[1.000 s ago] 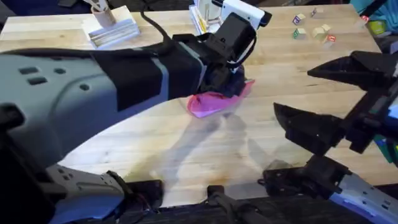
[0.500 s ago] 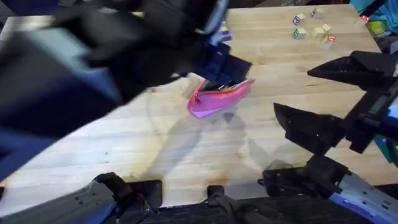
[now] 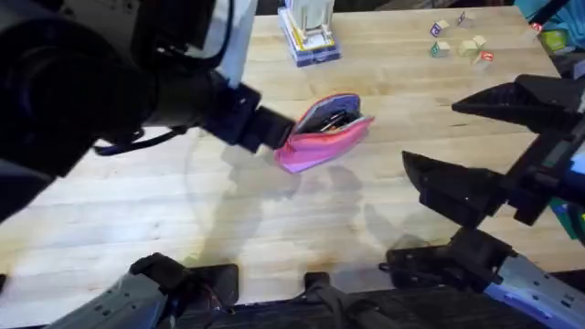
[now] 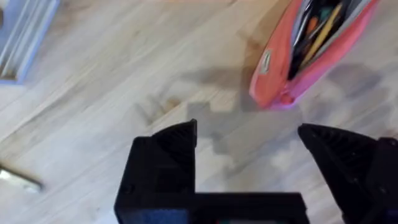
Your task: Unzip the bag, pick up the pens from the table one at a time and place them inside, then zip the bag closed.
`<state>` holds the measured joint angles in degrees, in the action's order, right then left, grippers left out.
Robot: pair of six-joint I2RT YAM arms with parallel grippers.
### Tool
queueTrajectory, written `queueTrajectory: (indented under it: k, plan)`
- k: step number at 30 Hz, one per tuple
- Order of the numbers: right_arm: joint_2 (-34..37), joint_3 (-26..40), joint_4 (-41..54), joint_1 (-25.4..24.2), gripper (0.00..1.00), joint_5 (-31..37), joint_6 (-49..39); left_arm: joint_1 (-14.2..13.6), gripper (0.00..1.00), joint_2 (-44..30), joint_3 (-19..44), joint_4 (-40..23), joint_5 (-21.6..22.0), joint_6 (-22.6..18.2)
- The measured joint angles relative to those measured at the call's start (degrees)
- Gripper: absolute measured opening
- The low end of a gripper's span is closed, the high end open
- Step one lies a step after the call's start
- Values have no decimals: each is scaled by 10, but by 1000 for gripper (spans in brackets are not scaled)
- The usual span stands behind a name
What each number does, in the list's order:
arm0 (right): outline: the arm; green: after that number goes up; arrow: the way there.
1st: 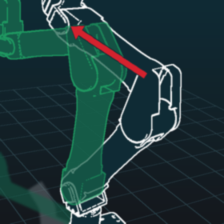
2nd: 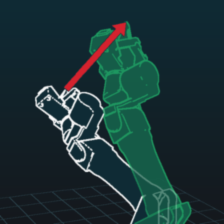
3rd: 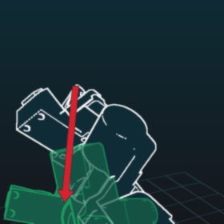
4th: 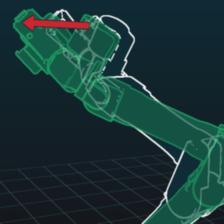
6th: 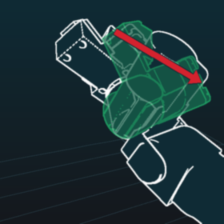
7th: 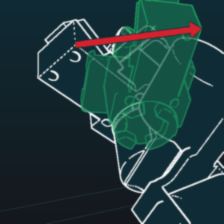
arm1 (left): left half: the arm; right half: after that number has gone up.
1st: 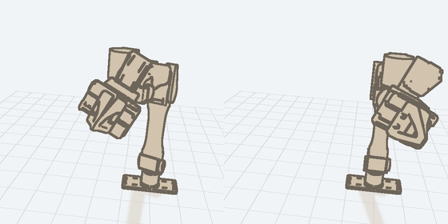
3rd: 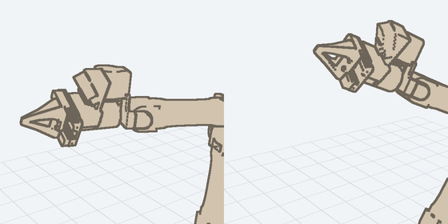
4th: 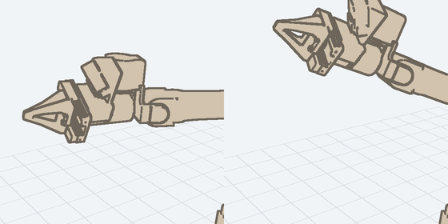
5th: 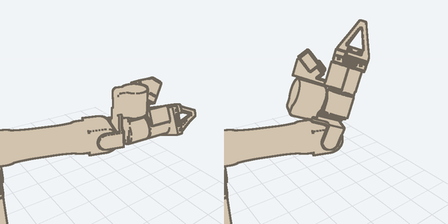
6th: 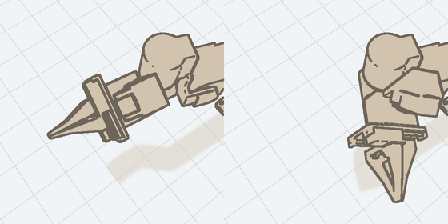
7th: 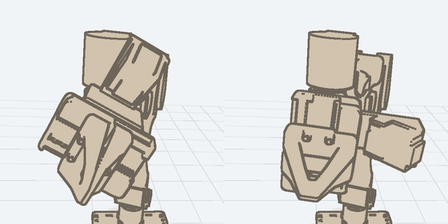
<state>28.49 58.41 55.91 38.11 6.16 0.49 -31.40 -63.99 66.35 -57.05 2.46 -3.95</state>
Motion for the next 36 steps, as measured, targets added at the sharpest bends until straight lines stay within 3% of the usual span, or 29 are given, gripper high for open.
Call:
queueTrajectory:
  k: [8, 13, 18, 24, 36]
  plan:
    - [0, 0, 0, 0, 998, 0, 0, 53, 993, 0, 0, -36, 4, -53]
    - [0, 0, 0, 0, 998, -9, 2, 55, 993, 0, 0, -34, 4, -77]
    - [0, -2, -1, 0, 998, -44, 44, 58, 993, 0, 0, -46, -14, -150]
    - [0, -31, -8, 0, 998, -93, 154, 101, 994, 0, 0, -50, -83, -268]
    - [28, -73, -89, 0, 998, -111, 242, 262, 993, 0, 0, -95, -285, -525]
